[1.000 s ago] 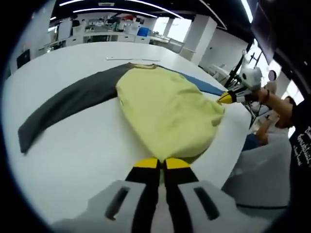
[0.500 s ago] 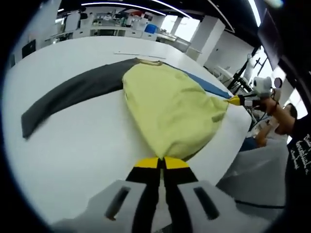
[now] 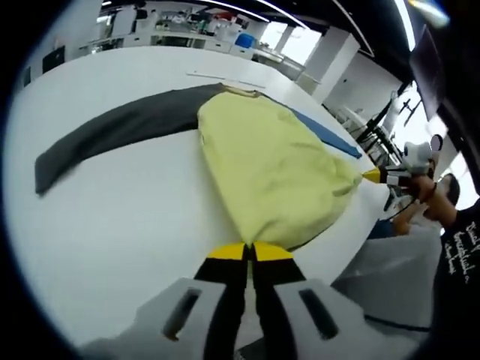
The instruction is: Fold the garment on the visible template until the final outline fits inside the template.
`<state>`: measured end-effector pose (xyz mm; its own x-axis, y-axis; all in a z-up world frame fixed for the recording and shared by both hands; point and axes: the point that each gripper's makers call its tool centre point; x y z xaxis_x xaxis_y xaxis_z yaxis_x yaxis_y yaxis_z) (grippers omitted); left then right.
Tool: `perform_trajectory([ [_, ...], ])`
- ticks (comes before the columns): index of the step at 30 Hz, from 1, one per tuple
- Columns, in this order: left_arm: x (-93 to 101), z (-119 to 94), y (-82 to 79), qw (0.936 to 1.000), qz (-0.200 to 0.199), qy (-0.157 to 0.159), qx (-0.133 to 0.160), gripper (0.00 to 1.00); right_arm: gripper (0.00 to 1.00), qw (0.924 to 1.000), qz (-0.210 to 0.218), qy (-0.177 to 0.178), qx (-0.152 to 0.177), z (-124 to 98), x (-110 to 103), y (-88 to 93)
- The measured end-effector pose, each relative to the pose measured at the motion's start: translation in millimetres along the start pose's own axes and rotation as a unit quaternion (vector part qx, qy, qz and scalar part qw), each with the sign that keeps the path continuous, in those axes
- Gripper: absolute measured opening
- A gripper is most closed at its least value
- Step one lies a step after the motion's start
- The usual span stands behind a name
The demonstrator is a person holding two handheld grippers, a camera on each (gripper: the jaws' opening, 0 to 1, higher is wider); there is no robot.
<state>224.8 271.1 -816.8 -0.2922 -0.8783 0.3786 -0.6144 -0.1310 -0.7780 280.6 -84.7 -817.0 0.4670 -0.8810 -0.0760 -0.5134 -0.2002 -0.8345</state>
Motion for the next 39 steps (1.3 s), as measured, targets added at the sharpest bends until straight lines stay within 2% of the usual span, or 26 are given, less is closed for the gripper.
perform_trajectory([
  [9,-9.7,-4.0,14.9,0.9993,0.006,-0.016,-0.033,0.0,0.0,0.9998,-0.002,0.008,-0.02,-8.0,-9.4,17.3],
  [23,-16.0,-8.6,29.0,0.9973,0.015,-0.027,-0.066,0.0,0.0,0.9981,0.032,0.024,-0.047,-17.5,-24.1,42.7],
  [31,-11.6,-12.8,31.2,0.9969,0.016,-0.031,-0.071,0.0,0.0,0.9969,0.038,0.028,-0.063,-22.4,-30.8,55.0],
  [39,-15.5,-12.6,31.8,0.9968,0.033,-0.024,-0.068,0.02,0.0,0.9971,0.033,0.02,-0.066,-22.1,-29.8,49.5],
])
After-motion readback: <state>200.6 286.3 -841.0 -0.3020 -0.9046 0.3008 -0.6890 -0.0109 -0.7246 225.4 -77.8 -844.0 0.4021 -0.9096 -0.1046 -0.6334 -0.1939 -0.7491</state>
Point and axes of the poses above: the point that each gripper's makers call its tool centre point, and the gripper's own axes: z roughly forward along the fingers, x roughly to its right, y roughly out of its underside, and after that the axes turned 15 degrees about x, right-handed
